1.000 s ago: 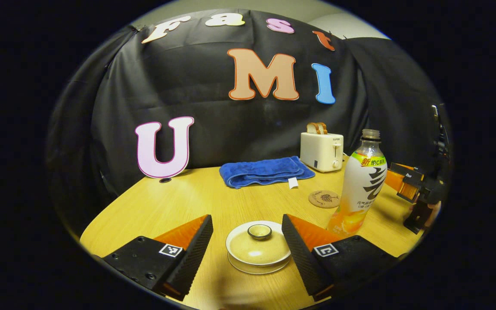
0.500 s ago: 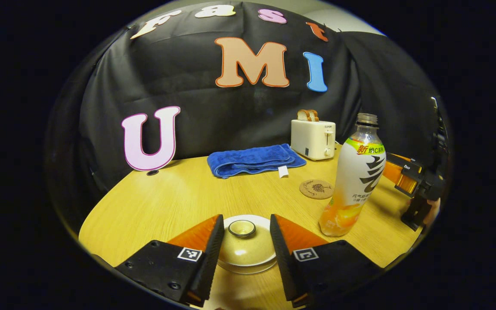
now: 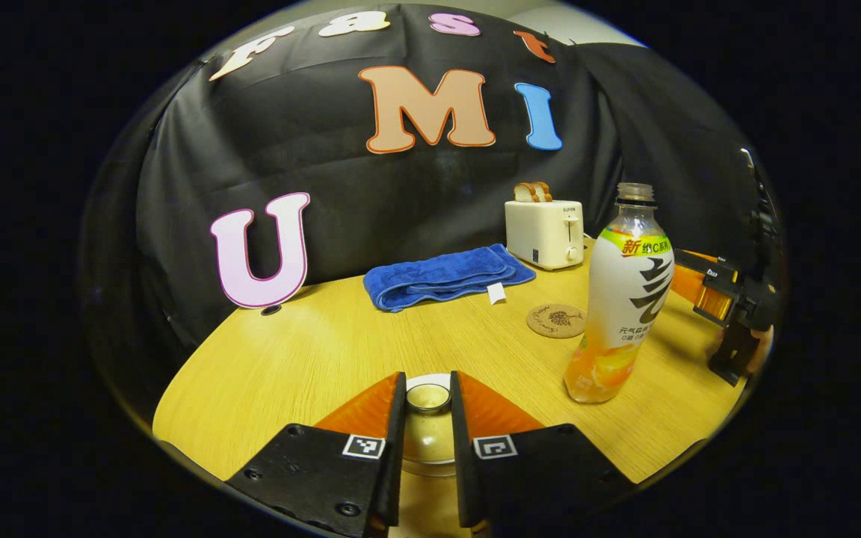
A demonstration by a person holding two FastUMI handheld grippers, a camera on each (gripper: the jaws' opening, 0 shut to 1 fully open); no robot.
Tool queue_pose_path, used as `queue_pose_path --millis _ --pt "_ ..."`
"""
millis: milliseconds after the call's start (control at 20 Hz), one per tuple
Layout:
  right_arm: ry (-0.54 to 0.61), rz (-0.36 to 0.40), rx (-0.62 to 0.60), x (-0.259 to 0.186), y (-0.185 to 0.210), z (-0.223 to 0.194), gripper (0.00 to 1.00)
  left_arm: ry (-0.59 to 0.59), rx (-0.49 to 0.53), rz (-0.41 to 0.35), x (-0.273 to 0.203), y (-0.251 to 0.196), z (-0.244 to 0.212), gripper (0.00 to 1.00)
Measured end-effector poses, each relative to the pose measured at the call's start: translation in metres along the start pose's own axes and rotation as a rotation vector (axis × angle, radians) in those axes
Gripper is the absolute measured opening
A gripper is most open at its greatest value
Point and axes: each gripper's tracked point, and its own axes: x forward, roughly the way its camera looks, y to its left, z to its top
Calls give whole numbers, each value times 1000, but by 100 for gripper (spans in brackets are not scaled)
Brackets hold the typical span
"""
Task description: Open the teacup lid with one hand, grasp the water bottle and pour water into the teacup with the other hand; after pouring, place the water bottle on the coaster and then close the teacup lid.
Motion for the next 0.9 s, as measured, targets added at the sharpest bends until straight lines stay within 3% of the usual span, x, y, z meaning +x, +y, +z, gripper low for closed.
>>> queue_pose_path --millis 300,700,900 --pt "0 0 0 0 0 0 96 -27 -5 8 1 1 2 21" --pt "5 21 12 1 3 -1 97 -129 -9 60 -14 16 26 21" --pt "35 47 85 -1 4 -4 97 -184 -24 90 -28 25 36 21"
